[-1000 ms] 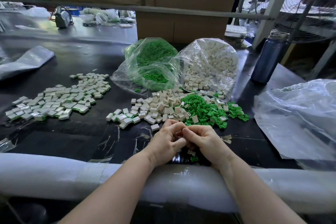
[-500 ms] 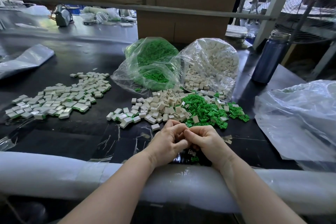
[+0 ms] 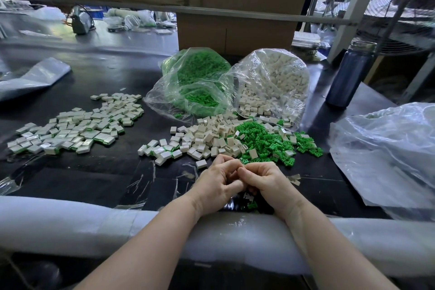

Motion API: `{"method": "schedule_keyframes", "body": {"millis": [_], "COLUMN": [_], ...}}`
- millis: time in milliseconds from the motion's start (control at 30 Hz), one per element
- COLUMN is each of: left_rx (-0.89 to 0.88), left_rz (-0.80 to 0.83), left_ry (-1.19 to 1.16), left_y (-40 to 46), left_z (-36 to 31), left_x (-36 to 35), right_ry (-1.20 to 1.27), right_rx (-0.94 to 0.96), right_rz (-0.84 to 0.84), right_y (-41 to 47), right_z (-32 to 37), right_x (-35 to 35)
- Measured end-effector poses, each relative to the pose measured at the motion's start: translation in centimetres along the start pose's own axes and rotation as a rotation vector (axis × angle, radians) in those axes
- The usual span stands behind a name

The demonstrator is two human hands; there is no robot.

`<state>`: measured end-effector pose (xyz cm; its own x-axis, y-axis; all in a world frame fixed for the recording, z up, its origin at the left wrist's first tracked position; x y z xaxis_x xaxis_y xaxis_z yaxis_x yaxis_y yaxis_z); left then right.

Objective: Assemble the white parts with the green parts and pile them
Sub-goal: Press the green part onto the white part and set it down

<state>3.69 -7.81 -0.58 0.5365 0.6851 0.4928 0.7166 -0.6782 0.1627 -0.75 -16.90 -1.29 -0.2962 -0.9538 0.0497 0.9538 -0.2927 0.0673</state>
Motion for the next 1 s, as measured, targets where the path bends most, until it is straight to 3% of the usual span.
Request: {"method": "schedule_keyframes", "body": {"millis": [700,1000], "left_rx": [-0.027,-0.009], "left_rz": [-0.023,-0.178], "left_ry": [-0.038,-0.070], "left_y": [0.0,0.3], "left_z": [-0.2,0.1], "left_x": [0.1,1.2], "right_ry": [-0.029,-0.043], "right_rx": [0.013,0.052], "right_rz": [-0.039,-0.223], "right_y": [0.1,0.0], "right_z": [0.3,0.4], "right_x": [-0.1,1.4]}}
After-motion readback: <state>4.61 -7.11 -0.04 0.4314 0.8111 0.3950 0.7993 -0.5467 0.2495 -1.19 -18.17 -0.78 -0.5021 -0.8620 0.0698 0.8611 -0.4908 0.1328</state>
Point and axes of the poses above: each hand's wrist, its own y-axis towards the middle knuckle, its own x-axis out of the back of the hand, z = x × y, the point moved 7 cm from there along y, towards the middle knuckle, and after that the axes turned 8 degrees about -z, right-handed, at the moved point
